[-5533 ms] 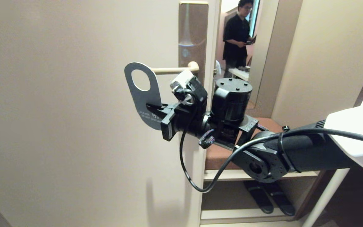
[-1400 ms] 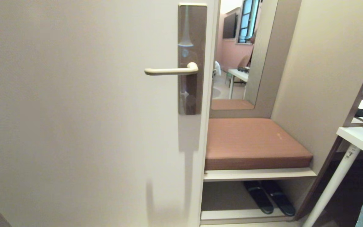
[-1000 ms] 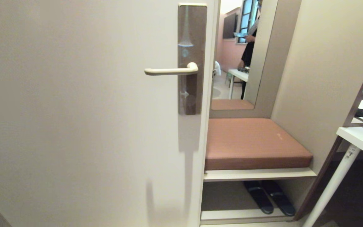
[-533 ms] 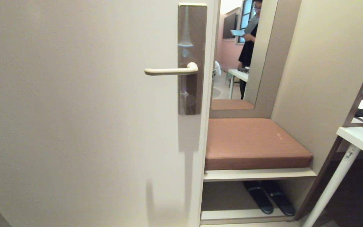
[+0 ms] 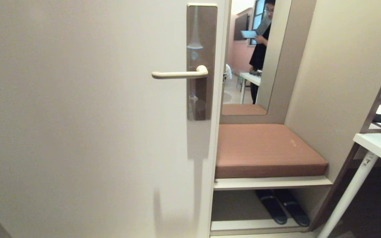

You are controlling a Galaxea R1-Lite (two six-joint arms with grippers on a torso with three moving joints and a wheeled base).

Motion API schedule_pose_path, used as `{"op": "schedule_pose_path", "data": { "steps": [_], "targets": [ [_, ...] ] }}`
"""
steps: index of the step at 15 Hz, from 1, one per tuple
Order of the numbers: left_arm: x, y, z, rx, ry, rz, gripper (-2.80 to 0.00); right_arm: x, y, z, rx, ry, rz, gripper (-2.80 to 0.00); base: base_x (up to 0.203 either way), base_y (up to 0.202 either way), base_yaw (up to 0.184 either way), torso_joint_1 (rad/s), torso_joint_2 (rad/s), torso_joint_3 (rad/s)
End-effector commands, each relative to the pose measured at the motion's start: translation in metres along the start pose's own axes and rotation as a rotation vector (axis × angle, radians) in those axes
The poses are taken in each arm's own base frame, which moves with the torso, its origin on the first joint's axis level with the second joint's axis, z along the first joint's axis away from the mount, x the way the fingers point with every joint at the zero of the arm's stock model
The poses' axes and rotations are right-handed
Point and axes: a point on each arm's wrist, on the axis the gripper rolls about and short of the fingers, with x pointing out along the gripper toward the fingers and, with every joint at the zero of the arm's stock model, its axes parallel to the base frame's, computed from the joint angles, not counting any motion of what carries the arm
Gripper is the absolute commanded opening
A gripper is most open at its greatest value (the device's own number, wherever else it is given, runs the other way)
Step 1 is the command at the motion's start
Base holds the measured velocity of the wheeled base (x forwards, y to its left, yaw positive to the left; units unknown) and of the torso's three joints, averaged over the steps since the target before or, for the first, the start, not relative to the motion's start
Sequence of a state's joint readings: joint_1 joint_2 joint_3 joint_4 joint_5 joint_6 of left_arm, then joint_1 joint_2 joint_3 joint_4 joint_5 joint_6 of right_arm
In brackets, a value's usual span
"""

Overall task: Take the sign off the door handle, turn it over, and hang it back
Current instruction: Hand it to the other hand

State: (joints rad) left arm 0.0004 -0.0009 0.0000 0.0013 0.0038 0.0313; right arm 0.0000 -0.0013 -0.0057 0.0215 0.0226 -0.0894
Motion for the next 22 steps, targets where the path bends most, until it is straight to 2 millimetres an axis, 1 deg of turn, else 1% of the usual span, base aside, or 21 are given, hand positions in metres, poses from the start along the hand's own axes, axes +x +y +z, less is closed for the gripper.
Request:
{"op": "schedule_pose_path", "data": {
  "steps": [1,10,19,22],
  "targets": [
    [0.0001,0.0001,0.0001,-0.002,0.000,0.002,-2.80,0.0001,0.0000,0.0001,-0.001,0.001,0.001,-2.80,0.000,0.000,0.000,0.000,0.00,0.000],
    [0.0001,0.0000,0.0001,-0.002,0.000,0.003,-2.80,0.0001,0.0000,0.0002,-0.002,0.000,0.000,-2.80,0.000,-0.009,0.001,0.001,0.00,0.001],
    [0.0001,0.0001,0.0000,-0.013,0.001,0.003,-2.80,0.0001,0.0000,0.0003,-0.001,0.000,0.000,-2.80,0.000,-0.185,0.001,0.000,0.00,0.003],
    [0.0001,0.0000,0.0001,-0.014,0.000,0.003,-2.80,0.0001,0.0000,0.0003,-0.003,-0.001,0.000,-2.80,0.000,-0.075,0.002,-0.002,0.00,0.002]
  ]
}}
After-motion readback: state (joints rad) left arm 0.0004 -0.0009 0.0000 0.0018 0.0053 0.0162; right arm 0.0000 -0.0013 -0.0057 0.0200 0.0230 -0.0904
